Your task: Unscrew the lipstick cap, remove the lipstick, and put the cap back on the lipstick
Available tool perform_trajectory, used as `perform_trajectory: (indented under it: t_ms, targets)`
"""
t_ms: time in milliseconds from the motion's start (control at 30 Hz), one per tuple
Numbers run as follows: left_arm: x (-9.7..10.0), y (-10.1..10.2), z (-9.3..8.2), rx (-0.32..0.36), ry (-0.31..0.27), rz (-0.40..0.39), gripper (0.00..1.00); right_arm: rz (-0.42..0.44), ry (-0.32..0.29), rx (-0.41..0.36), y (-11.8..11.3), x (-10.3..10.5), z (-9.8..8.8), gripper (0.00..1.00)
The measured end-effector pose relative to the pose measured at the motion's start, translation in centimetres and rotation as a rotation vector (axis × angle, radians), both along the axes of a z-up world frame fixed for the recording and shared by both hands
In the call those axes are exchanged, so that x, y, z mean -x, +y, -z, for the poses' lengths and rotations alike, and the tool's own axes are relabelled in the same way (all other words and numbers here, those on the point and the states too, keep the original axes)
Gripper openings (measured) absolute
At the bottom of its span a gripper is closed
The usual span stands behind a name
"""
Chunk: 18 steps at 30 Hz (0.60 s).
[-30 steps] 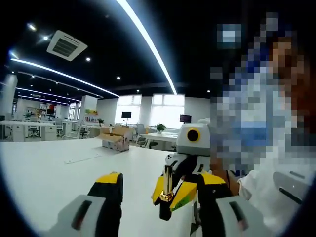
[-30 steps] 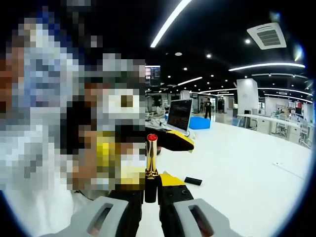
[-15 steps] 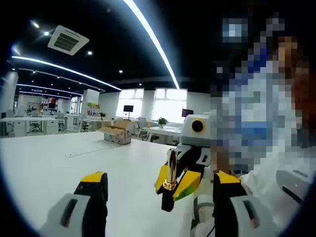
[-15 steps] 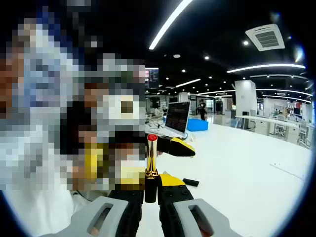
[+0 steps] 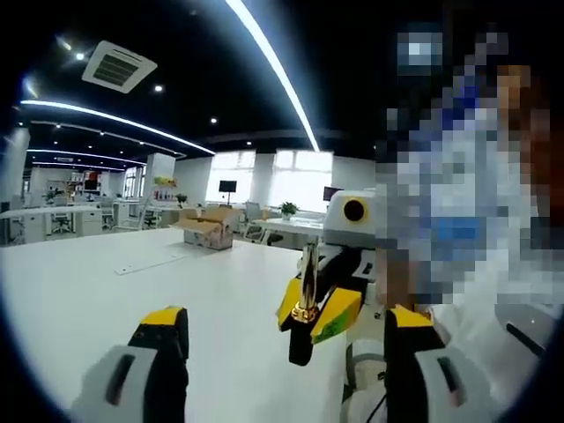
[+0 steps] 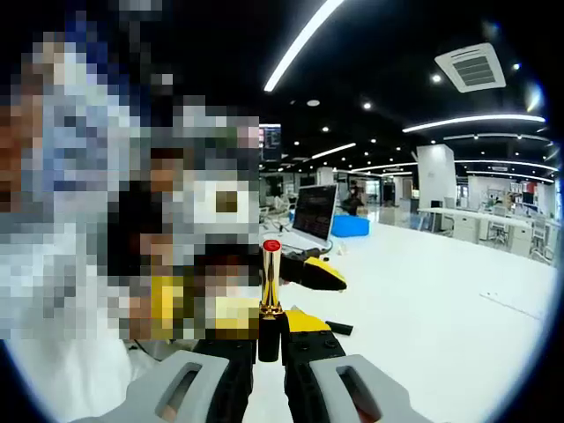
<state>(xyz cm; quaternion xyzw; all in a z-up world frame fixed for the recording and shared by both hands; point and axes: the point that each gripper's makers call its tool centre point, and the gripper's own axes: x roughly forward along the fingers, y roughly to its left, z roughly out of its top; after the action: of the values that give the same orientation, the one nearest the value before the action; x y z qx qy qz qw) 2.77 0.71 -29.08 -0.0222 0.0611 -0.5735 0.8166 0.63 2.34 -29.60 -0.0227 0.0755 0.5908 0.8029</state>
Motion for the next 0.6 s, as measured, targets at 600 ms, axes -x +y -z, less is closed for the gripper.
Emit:
perform_trajectory:
  t_ms: [600]
  targets:
    - [0.90,-0.67,0.60,-0.014,0.009,0.056,0.77,-0.012,0.004,-0.033,-0.12,0.30,-0.79,0.10]
